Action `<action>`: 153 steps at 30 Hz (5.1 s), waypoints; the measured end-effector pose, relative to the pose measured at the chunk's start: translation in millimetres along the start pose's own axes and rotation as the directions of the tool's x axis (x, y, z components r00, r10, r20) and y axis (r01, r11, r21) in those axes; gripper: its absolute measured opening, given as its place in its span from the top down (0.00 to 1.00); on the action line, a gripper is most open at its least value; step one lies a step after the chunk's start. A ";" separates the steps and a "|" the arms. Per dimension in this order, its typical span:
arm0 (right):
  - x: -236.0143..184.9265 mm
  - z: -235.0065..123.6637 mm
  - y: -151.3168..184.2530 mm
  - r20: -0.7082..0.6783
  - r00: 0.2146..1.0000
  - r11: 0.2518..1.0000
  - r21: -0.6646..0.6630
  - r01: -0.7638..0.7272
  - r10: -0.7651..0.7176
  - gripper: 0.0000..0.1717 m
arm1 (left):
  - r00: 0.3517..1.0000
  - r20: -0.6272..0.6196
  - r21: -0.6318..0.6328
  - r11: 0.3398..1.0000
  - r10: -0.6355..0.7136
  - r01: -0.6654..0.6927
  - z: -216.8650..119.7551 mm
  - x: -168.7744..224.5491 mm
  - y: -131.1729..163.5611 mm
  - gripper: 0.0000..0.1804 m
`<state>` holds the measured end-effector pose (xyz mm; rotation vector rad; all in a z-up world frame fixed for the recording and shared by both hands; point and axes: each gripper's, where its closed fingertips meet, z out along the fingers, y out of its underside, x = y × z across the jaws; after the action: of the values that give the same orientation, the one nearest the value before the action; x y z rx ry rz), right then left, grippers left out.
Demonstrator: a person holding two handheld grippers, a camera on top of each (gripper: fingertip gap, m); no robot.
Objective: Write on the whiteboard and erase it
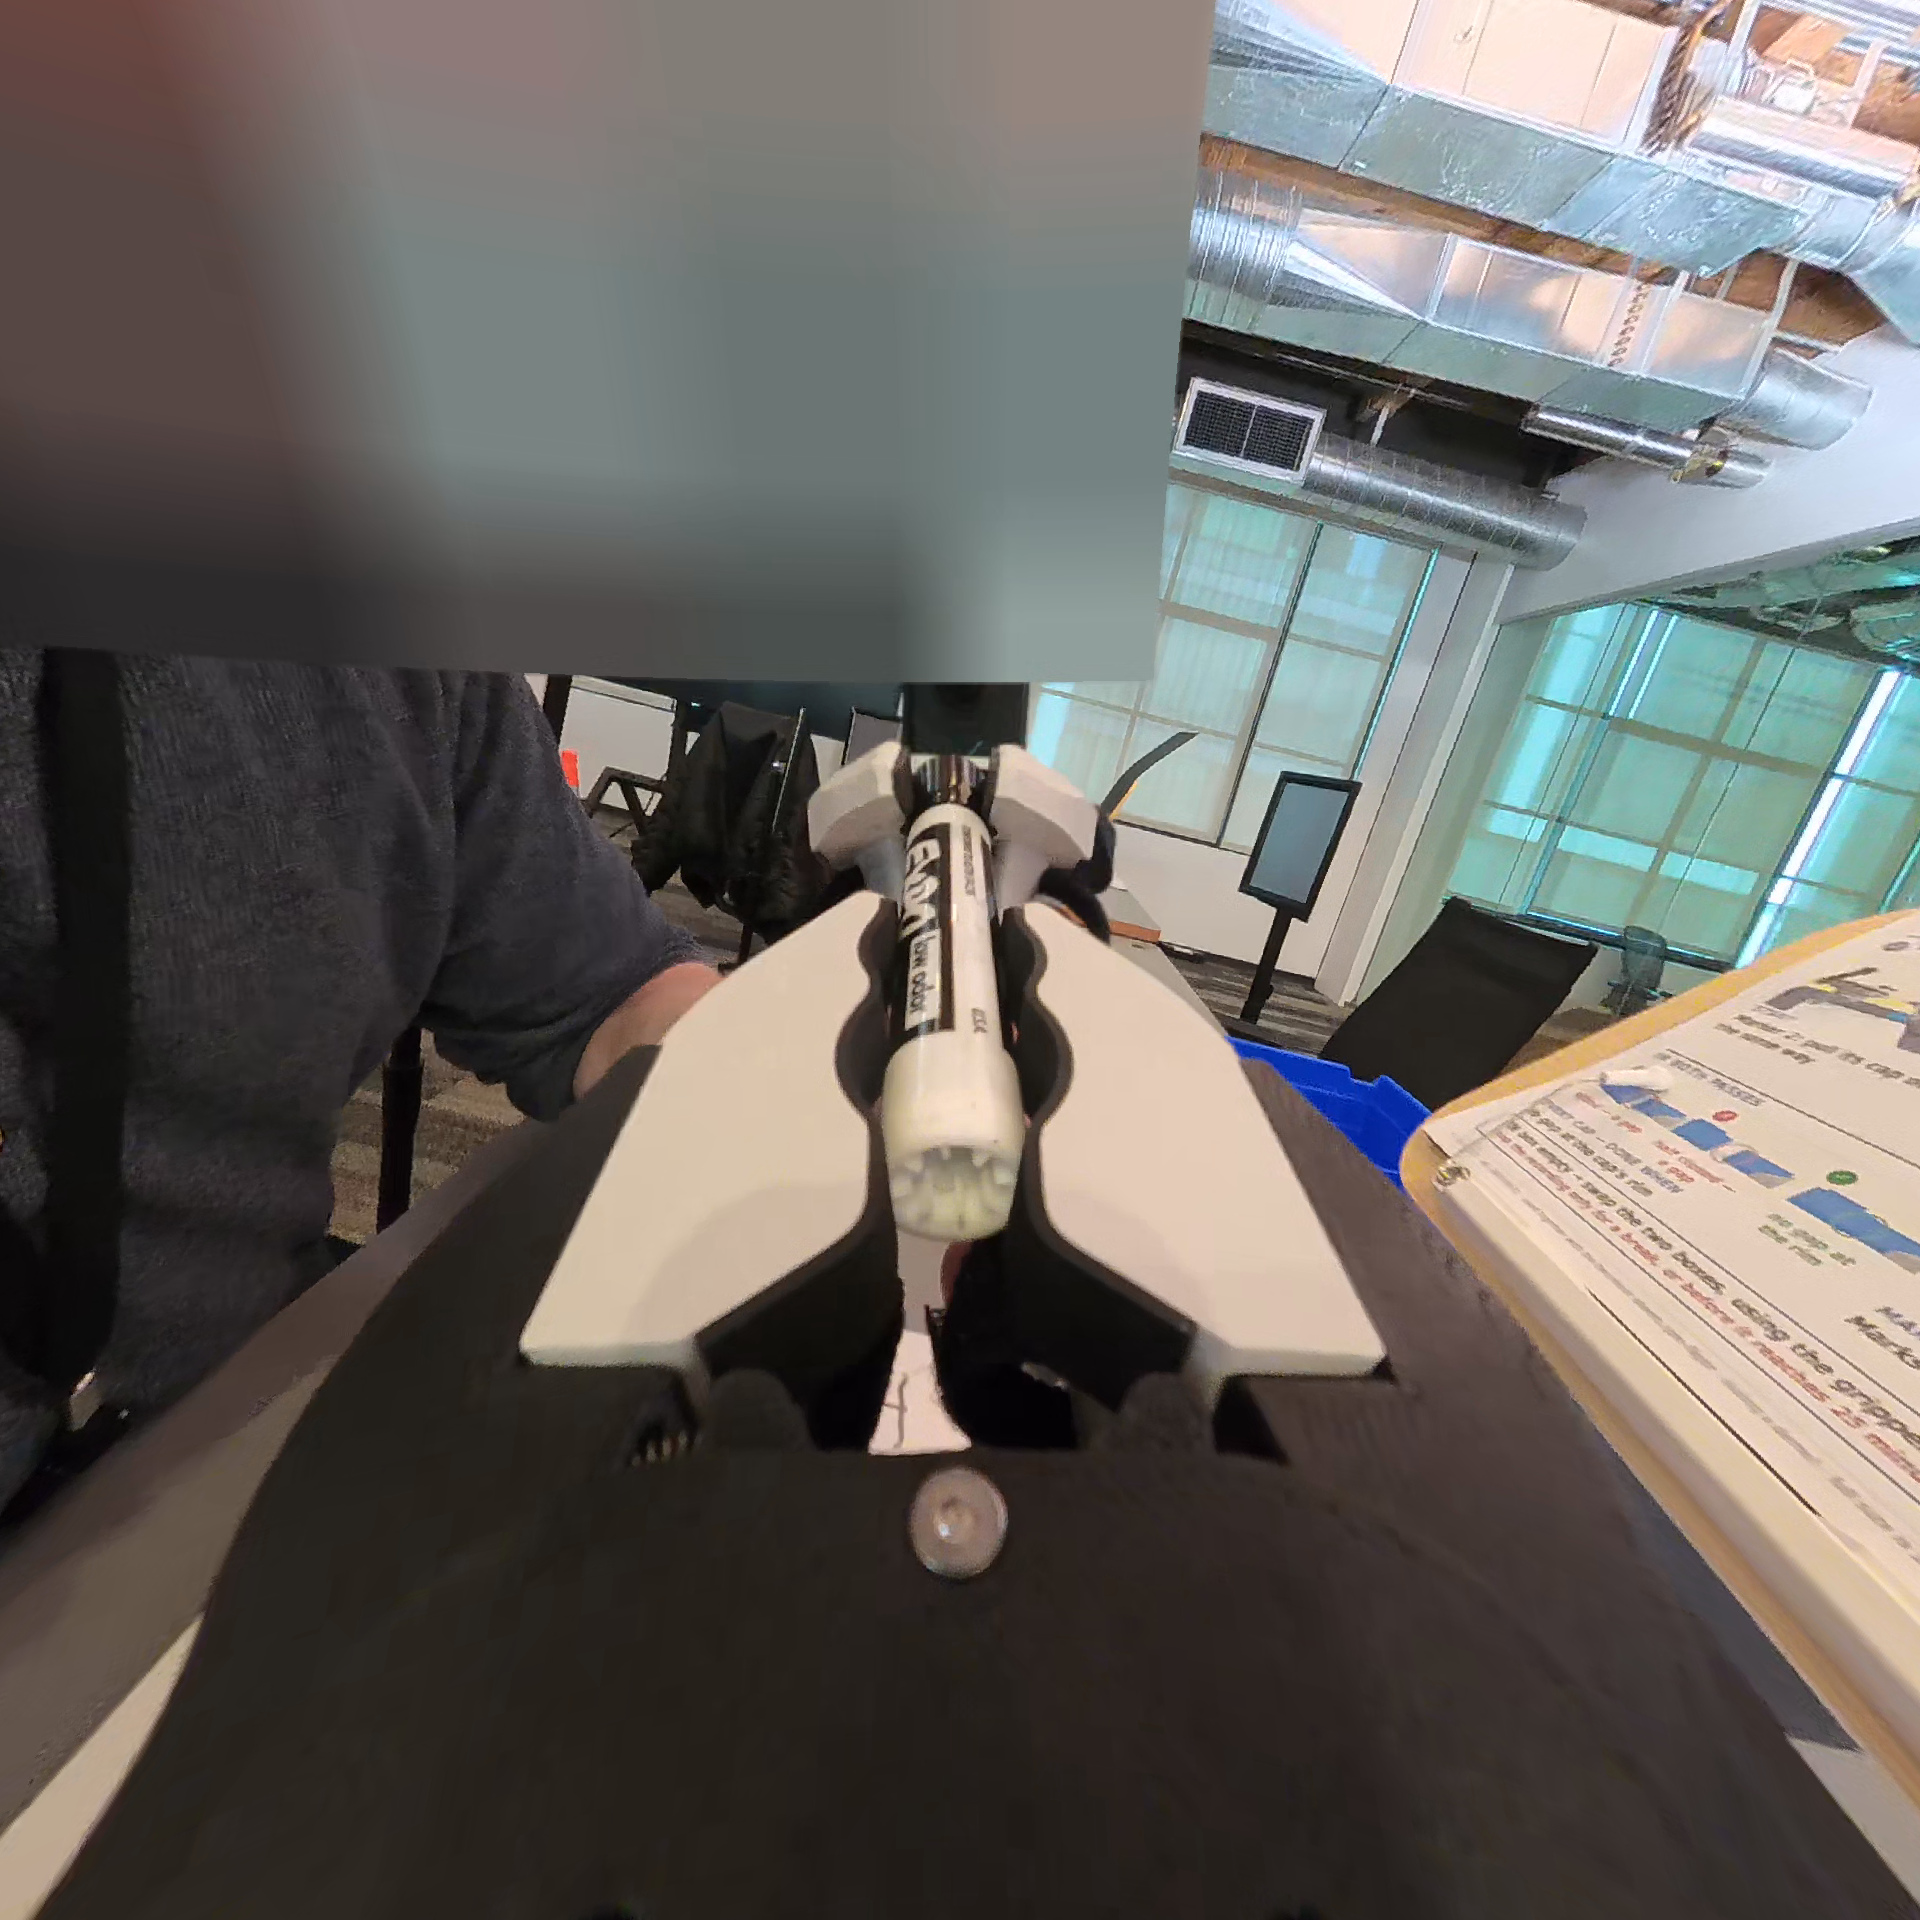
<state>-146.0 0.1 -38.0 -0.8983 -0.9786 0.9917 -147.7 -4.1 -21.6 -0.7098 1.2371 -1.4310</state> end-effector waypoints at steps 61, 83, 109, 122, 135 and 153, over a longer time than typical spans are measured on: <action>164.7 -390.7 112.8 -0.610 0.567 0.151 -0.743 -0.652 -0.554 0.68 | 0.935 0.330 -0.475 0.879 0.132 0.043 -73.8 -114.0 51.2 0.95; 42.4 -215.2 136.1 -0.102 0.993 -0.032 -0.994 -0.104 -0.060 0.56 | 0.983 0.167 -0.815 0.572 0.076 0.094 -120.6 -84.7 96.7 0.80; 15.3 -231.9 197.2 -0.089 0.995 -0.141 -0.987 -0.081 0.046 0.69 | 0.985 0.133 -0.957 0.246 -0.108 0.156 -235.8 25.0 205.2 0.68; 16.7 -234.1 201.1 -0.088 0.996 -0.124 -0.989 -0.084 0.028 0.68 | 0.985 0.150 -0.939 0.299 -0.087 0.169 -237.2 14.0 205.1 0.68; -22.5 -171.8 175.4 -0.045 0.992 0.045 -0.998 -0.050 0.114 0.69 | 0.982 0.155 -0.944 0.277 -0.104 0.178 -243.5 16.8 216.3 0.63; -48.0 -171.4 191.5 -0.100 0.991 -0.052 -0.994 -0.095 0.086 0.67 | 0.975 0.170 -0.924 0.322 -0.140 0.207 -238.8 24.8 218.3 0.59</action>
<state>-43.5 -16.1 -278.0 -2.2798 -1.6950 0.0942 -299.2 68.0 -299.4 -1.7181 1.9917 -0.6634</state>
